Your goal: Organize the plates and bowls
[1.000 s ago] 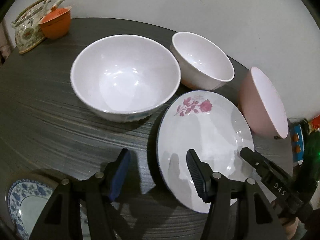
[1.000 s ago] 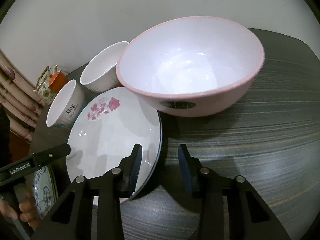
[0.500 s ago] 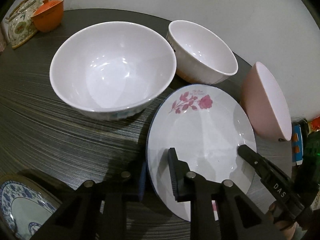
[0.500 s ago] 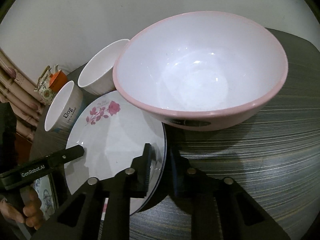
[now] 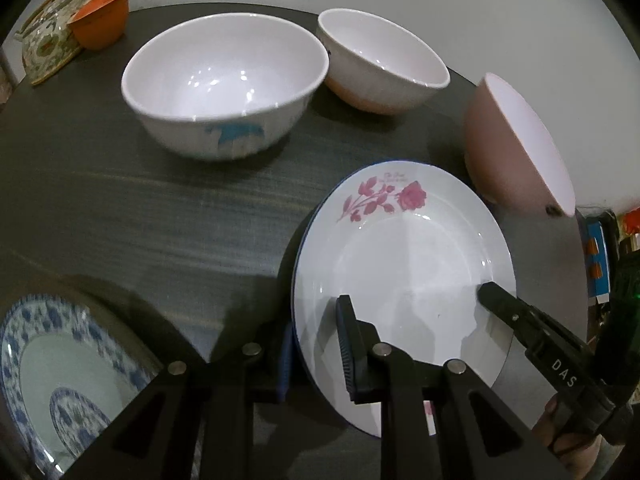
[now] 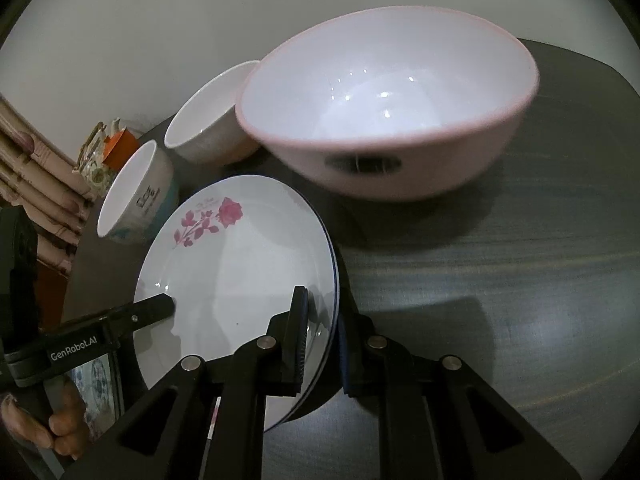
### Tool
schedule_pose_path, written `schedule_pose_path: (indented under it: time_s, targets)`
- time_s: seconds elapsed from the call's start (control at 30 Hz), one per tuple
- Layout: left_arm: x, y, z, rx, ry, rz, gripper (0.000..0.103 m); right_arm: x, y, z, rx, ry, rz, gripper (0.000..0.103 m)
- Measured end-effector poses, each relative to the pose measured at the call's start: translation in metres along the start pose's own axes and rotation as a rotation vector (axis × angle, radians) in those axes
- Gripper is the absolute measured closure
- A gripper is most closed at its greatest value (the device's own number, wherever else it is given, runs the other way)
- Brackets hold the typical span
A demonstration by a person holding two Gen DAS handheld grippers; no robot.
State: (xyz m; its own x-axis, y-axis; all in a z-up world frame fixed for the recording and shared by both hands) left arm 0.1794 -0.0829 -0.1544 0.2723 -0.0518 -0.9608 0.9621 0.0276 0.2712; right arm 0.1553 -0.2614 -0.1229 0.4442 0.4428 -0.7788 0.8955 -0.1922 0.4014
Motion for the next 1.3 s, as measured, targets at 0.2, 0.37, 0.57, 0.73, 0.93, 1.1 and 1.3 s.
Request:
schedule_pose_path:
  time_s: [0.2,0.37,0.57,0.73,0.93,1.1,1.3]
  targets:
    - [-0.007,-0.019,-0.005,-0.001,0.004,-0.013,0.083,-0.009,-0.021,-0.004,0.014,-0.006,-0.014,0.090]
    - [-0.009,-0.023,0.004,0.002,0.004,-0.022,0.083,-0.015,-0.039,-0.011,0.018,-0.014,-0.036,0.089]
    - [-0.003,-0.029,0.012,0.006,0.001,-0.033,0.083,-0.020,-0.061,-0.019,0.018,-0.016,-0.059,0.089]
    - [0.009,-0.025,0.020,0.008,-0.001,-0.039,0.083,-0.032,-0.081,-0.020,0.022,-0.019,-0.079,0.089]
    - [0.018,-0.027,0.037,0.012,-0.009,-0.051,0.083,-0.042,-0.100,-0.021,0.034,-0.024,-0.099,0.088]
    - [0.021,-0.020,0.032,0.006,-0.020,-0.058,0.083,-0.043,-0.108,-0.024,0.044,-0.018,-0.115,0.088]
    - [0.026,-0.007,0.019,-0.012,-0.032,-0.066,0.083,-0.048,-0.113,-0.021,0.052,-0.004,-0.120,0.088]
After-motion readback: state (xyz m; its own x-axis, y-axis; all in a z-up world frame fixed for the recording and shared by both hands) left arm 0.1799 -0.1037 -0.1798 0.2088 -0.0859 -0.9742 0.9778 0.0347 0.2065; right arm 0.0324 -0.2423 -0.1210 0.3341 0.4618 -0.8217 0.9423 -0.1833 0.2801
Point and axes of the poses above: each gripper's, at about its wrist camera, not at the fingertips, and x roughly the way its jaws point, z to its right, y to its top, the point moved 3 cm from there along x, roughly the way its jaws point, and after that the axes turned 11 degrees about y, right-handed, at the moved point
